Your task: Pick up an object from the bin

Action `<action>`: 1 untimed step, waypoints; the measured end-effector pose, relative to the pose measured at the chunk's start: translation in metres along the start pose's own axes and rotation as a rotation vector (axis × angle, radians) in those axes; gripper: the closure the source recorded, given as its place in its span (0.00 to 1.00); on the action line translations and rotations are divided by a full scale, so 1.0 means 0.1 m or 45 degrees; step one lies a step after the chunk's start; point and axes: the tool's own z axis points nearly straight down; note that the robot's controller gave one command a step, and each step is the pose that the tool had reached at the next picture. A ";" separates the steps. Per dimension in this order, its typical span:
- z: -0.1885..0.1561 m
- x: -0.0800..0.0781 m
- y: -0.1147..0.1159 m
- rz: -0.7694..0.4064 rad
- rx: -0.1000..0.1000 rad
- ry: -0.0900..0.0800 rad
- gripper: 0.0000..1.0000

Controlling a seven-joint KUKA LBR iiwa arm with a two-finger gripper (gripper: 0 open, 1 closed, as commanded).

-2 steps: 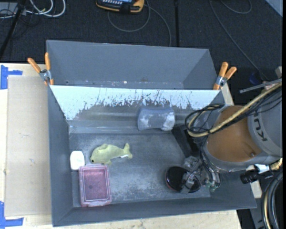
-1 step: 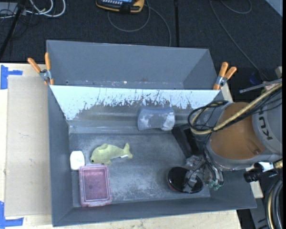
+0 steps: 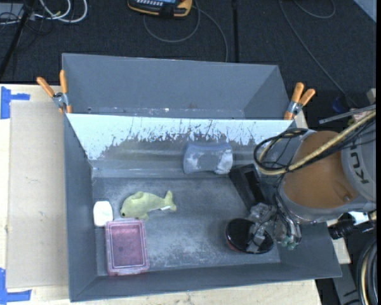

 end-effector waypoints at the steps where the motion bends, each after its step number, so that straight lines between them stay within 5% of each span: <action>1: -0.13 0.01 0.00 0.000 0.002 0.007 1.00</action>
Offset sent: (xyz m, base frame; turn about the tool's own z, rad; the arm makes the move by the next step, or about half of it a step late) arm 0.0000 0.0000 0.0203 0.0000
